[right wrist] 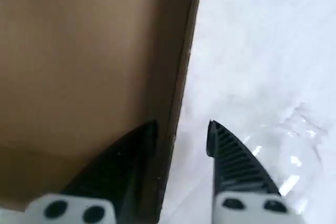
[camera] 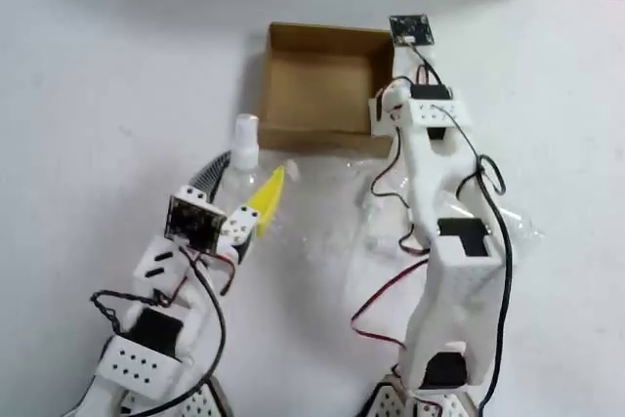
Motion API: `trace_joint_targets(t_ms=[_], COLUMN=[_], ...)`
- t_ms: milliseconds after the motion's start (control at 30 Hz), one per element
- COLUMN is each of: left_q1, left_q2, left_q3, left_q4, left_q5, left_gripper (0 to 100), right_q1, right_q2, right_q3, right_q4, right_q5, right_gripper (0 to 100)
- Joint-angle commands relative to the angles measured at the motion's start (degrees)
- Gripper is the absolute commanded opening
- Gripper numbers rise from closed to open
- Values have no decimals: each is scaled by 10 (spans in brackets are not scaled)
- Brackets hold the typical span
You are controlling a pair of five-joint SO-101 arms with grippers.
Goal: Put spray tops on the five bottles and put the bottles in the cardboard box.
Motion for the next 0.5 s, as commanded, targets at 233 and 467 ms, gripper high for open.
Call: trace_joint_targets(t_ms=[233, 467], left_q1=[-7, -7], left_q2=[-9, -9], left_q3=[-4, -4], left_q4=[-20, -20], left_q5=[-6, -6], left_gripper=[22, 22], right_q1=[-12, -23], right_q2=[-24, -63], right_q3=[-31, -28], right_q4=[102, 180], right_q5=[95, 141], right_gripper=[15, 15])
